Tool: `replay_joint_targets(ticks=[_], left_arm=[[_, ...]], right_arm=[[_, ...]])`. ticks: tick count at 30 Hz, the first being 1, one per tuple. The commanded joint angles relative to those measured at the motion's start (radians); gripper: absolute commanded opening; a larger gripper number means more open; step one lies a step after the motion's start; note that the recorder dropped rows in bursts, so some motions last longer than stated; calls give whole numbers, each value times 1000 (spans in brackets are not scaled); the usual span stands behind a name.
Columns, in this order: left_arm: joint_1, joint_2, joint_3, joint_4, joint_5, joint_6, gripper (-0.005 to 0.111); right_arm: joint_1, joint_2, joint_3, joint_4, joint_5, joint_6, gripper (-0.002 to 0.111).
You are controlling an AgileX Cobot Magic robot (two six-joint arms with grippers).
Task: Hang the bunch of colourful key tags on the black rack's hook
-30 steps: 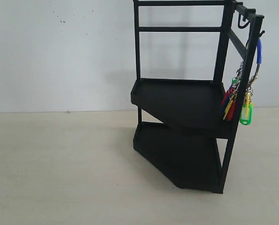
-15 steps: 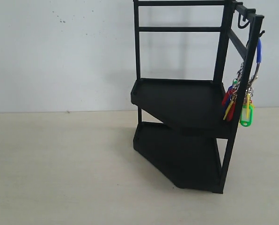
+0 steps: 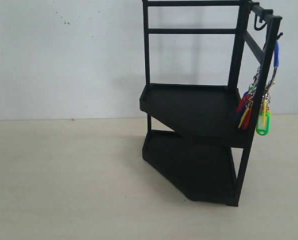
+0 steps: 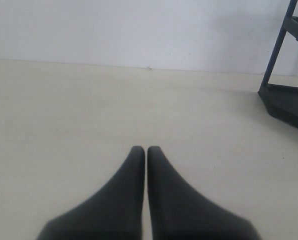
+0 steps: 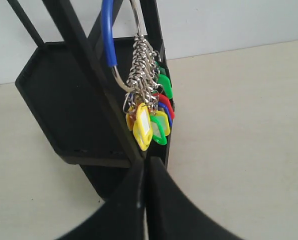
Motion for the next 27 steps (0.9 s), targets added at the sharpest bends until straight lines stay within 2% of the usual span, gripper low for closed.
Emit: replay_joint_targets(ticks=[1,8,12,15,21,24,27], left_arm=[[-1,-2,-1,5,-8,3,4],[-1,-2,-1,5,-8,3,4],[-1,-2,-1,5,-8,3,4],[-1,-2,-1,5,-8,3,4],[-1,-2,-1,5,-8,3,4],[-1,-2,-1,5,-8,3,4],[-1,-2,-1,5,-8,3,4]], right_arm=[[3,-5,4,-1,-5,2,0],[3,-22,4,-9,-5,3,0],[3,-87,17,20,-17,84,0],[1,-172,109,22,-115,95,0],[0,-388,398,12,-347,93,0],[-5,-490,508,0,-393,74,0],[-53,-585,588,-2,-418,72,0]])
